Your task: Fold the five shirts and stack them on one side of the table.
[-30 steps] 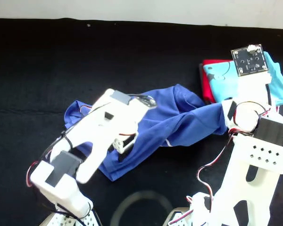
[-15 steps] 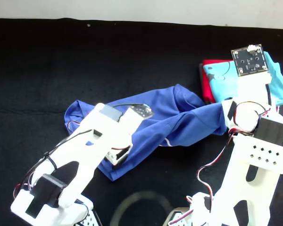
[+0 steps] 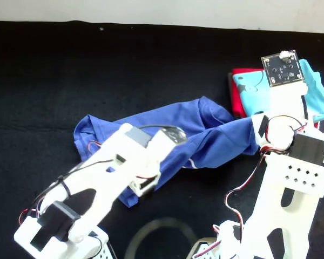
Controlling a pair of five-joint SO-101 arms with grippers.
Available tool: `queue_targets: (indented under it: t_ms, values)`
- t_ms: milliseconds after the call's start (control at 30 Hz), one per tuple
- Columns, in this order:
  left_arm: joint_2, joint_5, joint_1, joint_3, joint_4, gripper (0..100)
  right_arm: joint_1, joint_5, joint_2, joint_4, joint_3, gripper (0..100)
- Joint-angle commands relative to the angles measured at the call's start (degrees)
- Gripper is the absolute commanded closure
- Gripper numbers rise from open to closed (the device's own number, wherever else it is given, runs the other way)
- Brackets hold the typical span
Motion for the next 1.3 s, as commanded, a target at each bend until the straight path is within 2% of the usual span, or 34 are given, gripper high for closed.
queue_targets:
  t_ms: [0, 367, 567, 633, 733, 767, 867, 1033, 1167, 1267]
  values:
    - [-0.75, -0.53, -0.84, 0.31, -3.60, 80, -0.66, 0.53, -0.31, -0.57, -0.13, 99.2]
    - [6.81, -6.59, -11.56, -0.31, -5.54, 83, -0.66, 0.53, -0.31, -0.66, -0.13, 99.2]
    - [6.81, -6.59, -12.00, -0.31, -7.30, 83, -0.75, 0.53, -0.13, -0.92, -0.13, 99.2]
    - [6.81, -6.59, -11.91, -0.31, -8.18, 87, -0.75, 0.53, -0.13, -0.92, -0.13, 99.2]
    - [6.81, -6.33, -10.86, -2.42, -7.82, 100, -0.75, 0.53, -0.13, -0.92, -0.13, 99.2]
    - [6.73, -6.15, -10.59, -3.30, -7.47, 99, -0.75, 0.26, 0.13, -0.92, -0.04, 99.2]
    - [6.73, -4.13, -10.07, -8.48, -3.16, 99, -0.75, -0.09, 0.31, -1.10, -0.04, 99.2]
    - [6.73, -2.55, -11.65, -25.71, 10.46, 99, -1.98, -3.08, 0.40, -5.76, -0.13, 99.2]
    - [6.73, -2.81, -17.10, -45.32, 22.51, 99, -2.77, -3.08, 1.19, -12.44, -1.71, 99.2]
    - [6.73, -2.81, -23.34, -57.98, 26.11, 99, -2.77, -3.16, 4.44, -15.16, -7.69, 99.2]
